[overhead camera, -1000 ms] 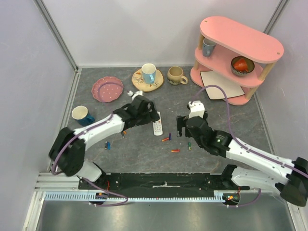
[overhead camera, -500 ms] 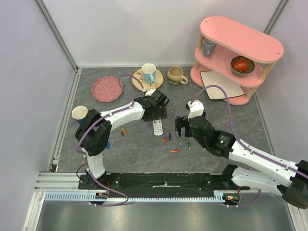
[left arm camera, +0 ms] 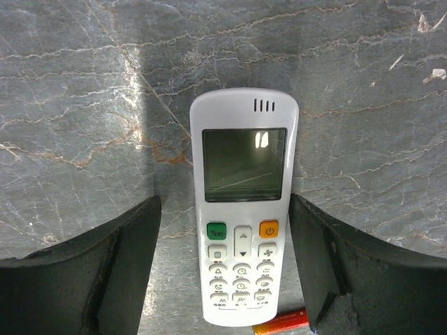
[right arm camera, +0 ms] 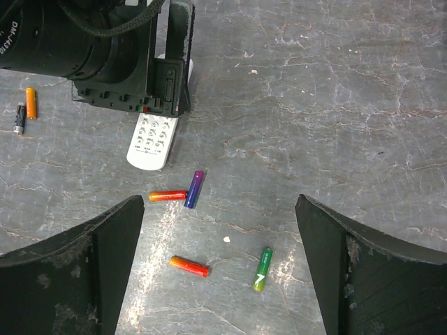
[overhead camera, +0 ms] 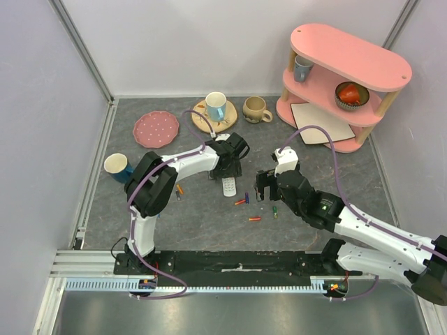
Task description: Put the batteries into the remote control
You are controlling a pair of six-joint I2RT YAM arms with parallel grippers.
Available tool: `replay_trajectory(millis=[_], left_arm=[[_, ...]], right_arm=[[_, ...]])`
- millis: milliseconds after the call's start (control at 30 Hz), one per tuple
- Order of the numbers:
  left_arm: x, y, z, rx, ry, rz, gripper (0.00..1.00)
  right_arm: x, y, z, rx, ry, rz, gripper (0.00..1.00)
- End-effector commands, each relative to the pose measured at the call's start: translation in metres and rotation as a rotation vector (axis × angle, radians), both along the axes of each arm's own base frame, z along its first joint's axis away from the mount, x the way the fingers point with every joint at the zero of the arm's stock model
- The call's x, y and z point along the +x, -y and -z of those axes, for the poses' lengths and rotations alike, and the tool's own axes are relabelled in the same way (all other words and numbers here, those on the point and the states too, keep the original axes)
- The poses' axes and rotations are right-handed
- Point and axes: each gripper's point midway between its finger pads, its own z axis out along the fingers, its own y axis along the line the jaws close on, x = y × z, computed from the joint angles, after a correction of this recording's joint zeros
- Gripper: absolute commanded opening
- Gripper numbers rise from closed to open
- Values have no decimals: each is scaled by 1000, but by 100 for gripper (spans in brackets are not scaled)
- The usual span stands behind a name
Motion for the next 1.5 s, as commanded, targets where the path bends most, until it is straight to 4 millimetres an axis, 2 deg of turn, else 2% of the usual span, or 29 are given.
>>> replay_trajectory(millis=[0, 233, 333, 400, 467, 500, 567, 633, 700, 767, 800, 833, 867, 900, 933, 967, 1000, 1033, 1067, 1133, 1167, 1200, 1233, 1267, 1300, 1333, 1400, 1433, 1467], left_arm=[[14, 3, -4, 17, 35, -6, 79], [11, 1, 4, 31, 16, 9, 74], [9, 1, 7, 30, 7, 21, 67], [8, 2, 8, 24, 9, 30, 56], [7, 2, 9, 20, 7, 38, 51], [6, 2, 9, 20, 6, 40, 44], [7, 2, 1, 0, 34, 43, 39], [11, 3, -15, -25, 77, 46, 35], [18, 4, -48, -73, 160, 58, 29], [20, 6, -70, -125, 220, 80, 26], [21, 6, -101, -179, 283, 85, 22], [20, 5, -113, -204, 311, 88, 18], [17, 5, -122, -245, 339, 95, 14], [15, 4, -150, -309, 398, 100, 7], [12, 3, -162, -356, 427, 110, 6], [0, 5, -156, -404, 403, 145, 5], [3, 9, -173, -476, 462, 158, 4], [-5, 5, -196, -537, 510, 171, 4], [-17, 4, -186, -571, 491, 197, 3], [-23, -1, -225, -683, 622, 223, 2], [-37, -1, -213, -714, 609, 264, 2], [-42, -3, -219, -742, 643, 279, 2], [-44, -3, -237, -798, 724, 299, 2], [-60, -9, -237, -829, 755, 337, 2], [-66, -10, -244, -859, 802, 369, 2], [-73, -13, -260, -906, 877, 394, 2], [-88, -24, -263, -964, 930, 388, 2], [-93, -28, -271, -1011, 960, 383, 2], [-99, -38, -271, -1035, 978, 361, 2]], right_arm=[[1, -4, -2, 33, 12, -4, 98], [1, -2, -1, 59, 14, 16, 98], [1, -1, -2, 62, 16, 20, 98], [1, 0, -4, 69, 19, 23, 98], [0, 0, -5, 73, 19, 24, 98], [-1, 0, -5, 75, 17, 22, 98], [-1, 0, -8, 82, 21, 22, 98], [0, -1, -15, 94, 29, 22, 98], [0, -2, -19, 95, 31, 20, 98], [3, -3, -29, 106, 43, 23, 98], [4, -3, -30, 106, 45, 29, 98], [5, -5, -37, 115, 53, 32, 98], [7, -5, -38, 116, 55, 38, 98], [9, -4, -38, 113, 58, 55, 97], [10, -6, -42, 135, 57, 66, 97], [11, -7, -42, 140, 56, 68, 96], [10, -12, -43, 155, 49, 44, 96], [10, -19, -47, 184, 63, 22, 96], [9, -25, -48, 201, 67, -9, 94], [3, -38, -55, 247, 65, -80, 93], [2, -42, -57, 259, 57, -94, 94], [2, -45, -61, 272, 54, -109, 94], [-3, -52, -68, 301, 49, -157, 95], [-4, -55, -73, 320, 55, -176, 94], [-8, -56, -75, 344, 58, -197, 94], [-11, -61, -85, 394, 79, -225, 94], [-17, -60, -87, 449, 83, -238, 93], [-17, -62, -98, 498, 114, -247, 92], [-20, -63, -99, 514, 112, -260, 92]])
